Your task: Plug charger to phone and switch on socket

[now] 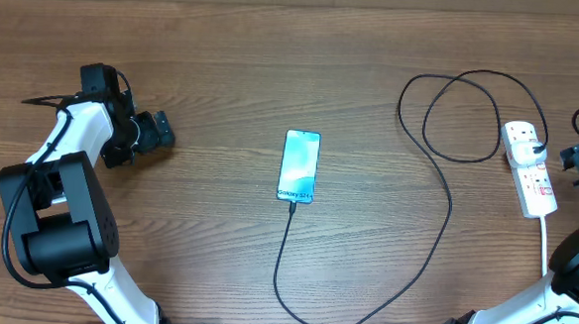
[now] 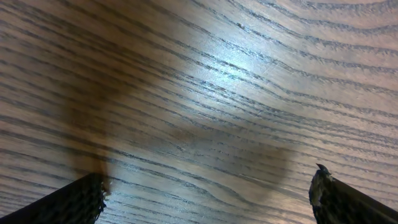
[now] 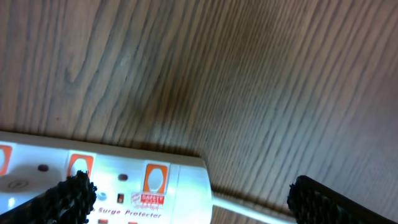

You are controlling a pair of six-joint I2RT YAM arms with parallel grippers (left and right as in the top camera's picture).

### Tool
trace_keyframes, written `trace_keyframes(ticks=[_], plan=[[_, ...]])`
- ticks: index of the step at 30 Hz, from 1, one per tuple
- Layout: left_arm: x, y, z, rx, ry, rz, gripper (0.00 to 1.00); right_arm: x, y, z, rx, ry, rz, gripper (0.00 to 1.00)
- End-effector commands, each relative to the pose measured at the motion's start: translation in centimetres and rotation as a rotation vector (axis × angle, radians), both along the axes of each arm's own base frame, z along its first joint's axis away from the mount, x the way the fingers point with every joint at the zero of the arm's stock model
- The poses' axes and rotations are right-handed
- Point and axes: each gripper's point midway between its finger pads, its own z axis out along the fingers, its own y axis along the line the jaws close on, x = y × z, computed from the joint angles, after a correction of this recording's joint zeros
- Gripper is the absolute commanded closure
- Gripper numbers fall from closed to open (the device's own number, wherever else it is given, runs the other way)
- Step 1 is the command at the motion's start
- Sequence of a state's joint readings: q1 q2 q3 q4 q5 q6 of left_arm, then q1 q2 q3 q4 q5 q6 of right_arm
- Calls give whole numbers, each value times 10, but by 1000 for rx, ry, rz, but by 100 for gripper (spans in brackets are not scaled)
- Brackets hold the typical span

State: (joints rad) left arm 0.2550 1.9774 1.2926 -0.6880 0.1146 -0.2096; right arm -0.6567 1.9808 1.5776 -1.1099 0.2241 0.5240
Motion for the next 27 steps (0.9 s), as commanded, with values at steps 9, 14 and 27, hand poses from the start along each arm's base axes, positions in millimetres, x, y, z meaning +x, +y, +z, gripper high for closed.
trace_keyframes(ticks=[9,14,27], plan=[[-14,1,-18,-2,61,7,0,7,17,-34,65,-88,122,0],[-14,1,-18,-2,61,7,1,12,14,-36,45,-109,123,0],[-14,1,-18,-2,61,7,0,20,13,-36,47,-149,130,0]])
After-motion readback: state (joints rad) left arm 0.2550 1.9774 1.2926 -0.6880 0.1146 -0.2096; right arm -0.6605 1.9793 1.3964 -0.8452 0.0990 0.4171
